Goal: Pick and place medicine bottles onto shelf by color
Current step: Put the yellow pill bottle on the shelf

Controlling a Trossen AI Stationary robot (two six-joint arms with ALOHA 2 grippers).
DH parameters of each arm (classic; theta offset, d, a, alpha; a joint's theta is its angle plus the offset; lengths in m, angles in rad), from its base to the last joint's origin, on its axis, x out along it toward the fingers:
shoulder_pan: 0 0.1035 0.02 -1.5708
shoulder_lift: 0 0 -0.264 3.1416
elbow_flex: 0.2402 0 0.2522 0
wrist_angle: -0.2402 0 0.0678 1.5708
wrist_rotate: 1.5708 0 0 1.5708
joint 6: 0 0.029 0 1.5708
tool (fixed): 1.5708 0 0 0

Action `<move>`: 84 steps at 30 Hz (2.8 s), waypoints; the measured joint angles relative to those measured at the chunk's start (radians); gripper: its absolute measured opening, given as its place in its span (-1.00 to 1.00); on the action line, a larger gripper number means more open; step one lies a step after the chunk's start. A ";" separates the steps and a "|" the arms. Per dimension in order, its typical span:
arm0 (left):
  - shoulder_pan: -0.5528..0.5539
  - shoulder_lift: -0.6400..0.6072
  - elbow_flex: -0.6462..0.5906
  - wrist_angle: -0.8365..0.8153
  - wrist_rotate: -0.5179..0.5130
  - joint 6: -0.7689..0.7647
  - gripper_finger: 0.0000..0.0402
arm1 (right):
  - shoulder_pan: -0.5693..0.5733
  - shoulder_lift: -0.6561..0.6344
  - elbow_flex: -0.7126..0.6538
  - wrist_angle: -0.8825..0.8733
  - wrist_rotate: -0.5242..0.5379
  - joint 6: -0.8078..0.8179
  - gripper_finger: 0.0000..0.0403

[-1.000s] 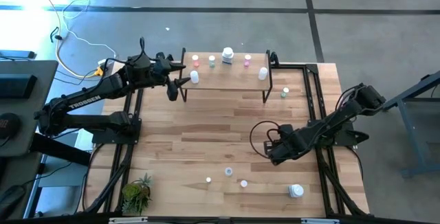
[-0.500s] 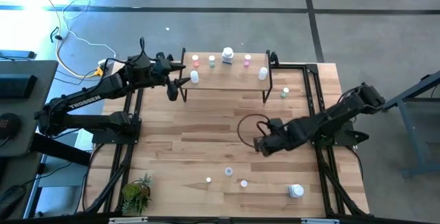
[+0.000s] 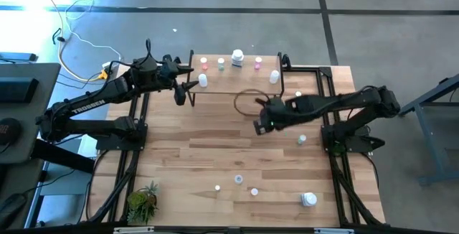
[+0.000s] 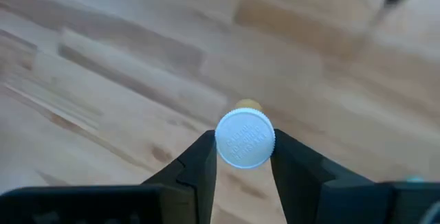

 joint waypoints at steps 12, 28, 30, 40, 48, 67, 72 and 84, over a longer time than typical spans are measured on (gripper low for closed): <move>0.000 0.000 0.000 0.000 -0.004 0.000 0.28 | -0.260 0.000 0.197 -0.039 -0.001 -0.403 -0.44; 0.001 0.002 0.000 0.000 -0.081 0.000 0.28 | -0.636 0.001 0.410 -0.067 -0.011 -0.784 -0.44; 0.001 0.002 0.000 0.000 -0.093 0.000 0.28 | -0.687 0.001 0.421 -0.067 -0.017 -0.810 -0.44; 0.001 0.002 0.000 0.000 -0.152 -0.019 0.28 | -0.883 0.033 0.425 -0.034 -0.154 -0.926 -0.44; 0.001 0.002 0.000 -0.056 -0.169 -0.020 0.28 | -0.915 0.137 0.526 -0.078 -0.205 -1.022 -0.44; 0.001 0.002 0.000 -0.128 -0.169 -0.053 0.28 | -0.910 0.366 0.663 -0.319 -0.283 -1.093 -0.44; 0.001 0.002 0.000 -0.128 -0.172 -0.053 0.28 | -0.909 0.395 0.663 -0.324 -0.285 -1.106 -0.44; 0.001 0.002 0.000 -0.128 -0.188 -0.053 0.28 | -0.909 0.428 0.663 -0.341 -0.288 -1.140 -0.44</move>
